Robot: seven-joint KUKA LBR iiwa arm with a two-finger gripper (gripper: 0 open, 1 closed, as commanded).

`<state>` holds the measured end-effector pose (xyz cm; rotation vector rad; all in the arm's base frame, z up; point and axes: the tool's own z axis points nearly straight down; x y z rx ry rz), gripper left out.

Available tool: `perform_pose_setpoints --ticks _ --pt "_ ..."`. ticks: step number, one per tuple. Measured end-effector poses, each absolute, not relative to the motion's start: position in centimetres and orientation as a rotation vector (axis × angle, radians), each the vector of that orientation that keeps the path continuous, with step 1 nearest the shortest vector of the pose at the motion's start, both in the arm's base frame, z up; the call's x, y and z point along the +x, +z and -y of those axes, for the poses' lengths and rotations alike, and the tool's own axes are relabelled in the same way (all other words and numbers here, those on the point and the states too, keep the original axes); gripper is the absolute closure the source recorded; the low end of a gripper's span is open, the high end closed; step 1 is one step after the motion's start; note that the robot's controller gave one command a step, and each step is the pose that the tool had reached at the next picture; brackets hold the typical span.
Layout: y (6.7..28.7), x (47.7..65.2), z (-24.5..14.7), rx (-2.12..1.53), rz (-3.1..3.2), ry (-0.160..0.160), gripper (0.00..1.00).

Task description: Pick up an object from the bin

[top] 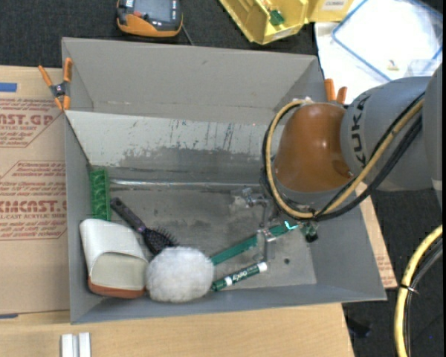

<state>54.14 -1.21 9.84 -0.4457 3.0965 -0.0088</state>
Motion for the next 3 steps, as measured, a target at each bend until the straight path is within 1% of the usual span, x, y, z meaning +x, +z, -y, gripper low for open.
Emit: perform_pose_setpoints --ticks 1,2,3 --pt "9.1 55.9 2.7 -0.749 -3.034 -0.014 1.00" --pt "9.1 55.9 2.7 -0.749 -3.034 -0.014 1.00" --pt "18.1 56.5 -0.1 -0.745 -3.026 -0.015 1.00"
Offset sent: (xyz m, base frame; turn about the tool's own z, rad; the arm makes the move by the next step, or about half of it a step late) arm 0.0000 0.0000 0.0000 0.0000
